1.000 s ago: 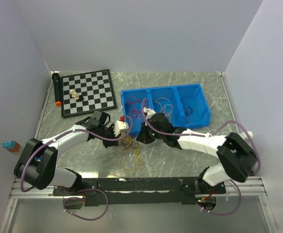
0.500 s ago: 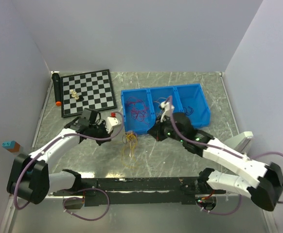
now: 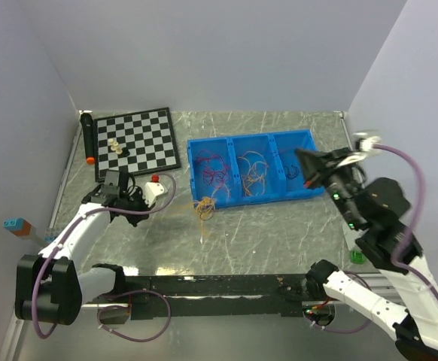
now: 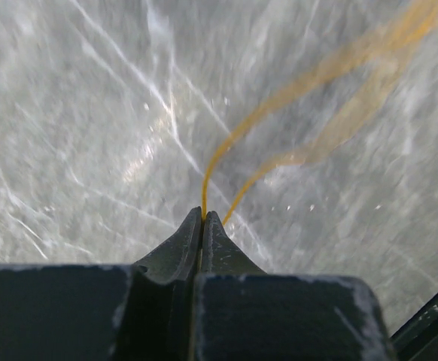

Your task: Untangle the cables

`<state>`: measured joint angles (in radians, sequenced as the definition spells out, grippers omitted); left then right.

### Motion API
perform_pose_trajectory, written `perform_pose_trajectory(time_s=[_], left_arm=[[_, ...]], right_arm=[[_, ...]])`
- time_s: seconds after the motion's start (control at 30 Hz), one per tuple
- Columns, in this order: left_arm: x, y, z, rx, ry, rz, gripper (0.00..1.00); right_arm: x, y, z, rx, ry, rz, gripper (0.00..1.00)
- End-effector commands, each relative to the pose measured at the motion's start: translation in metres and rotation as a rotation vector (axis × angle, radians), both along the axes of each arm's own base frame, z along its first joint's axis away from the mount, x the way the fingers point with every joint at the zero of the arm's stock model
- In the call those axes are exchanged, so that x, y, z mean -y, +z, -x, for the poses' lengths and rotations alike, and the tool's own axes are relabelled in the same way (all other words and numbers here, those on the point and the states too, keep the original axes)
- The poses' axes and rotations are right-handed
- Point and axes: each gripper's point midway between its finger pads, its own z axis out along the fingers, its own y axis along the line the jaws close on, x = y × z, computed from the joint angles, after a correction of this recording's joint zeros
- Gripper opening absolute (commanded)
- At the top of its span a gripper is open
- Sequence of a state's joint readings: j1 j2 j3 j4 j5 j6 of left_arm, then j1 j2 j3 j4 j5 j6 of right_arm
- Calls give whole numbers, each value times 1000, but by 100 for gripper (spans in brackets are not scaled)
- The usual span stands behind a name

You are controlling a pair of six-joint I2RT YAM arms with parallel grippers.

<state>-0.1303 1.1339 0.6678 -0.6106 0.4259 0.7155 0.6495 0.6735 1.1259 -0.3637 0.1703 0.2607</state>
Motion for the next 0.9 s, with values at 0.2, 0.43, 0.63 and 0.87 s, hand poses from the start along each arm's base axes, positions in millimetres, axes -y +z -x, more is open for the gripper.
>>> perform_pose_trajectory(time_s=[0.2, 0.43, 0.63, 0.87], left_arm=[[-35, -25, 15, 24, -25, -191, 1], [-48, -36, 21, 18, -38, -266, 1], [-66, -54, 27, 17, -47, -369, 1], [-81, -67, 31, 27, -50, -451, 1]], right_arm=[[81, 106, 24, 244, -283, -12, 0], [118, 165, 41, 361, -412, -10, 0], [160, 218, 72, 485, -539, -79, 0], [191, 242, 90, 544, -659, -125, 0]])
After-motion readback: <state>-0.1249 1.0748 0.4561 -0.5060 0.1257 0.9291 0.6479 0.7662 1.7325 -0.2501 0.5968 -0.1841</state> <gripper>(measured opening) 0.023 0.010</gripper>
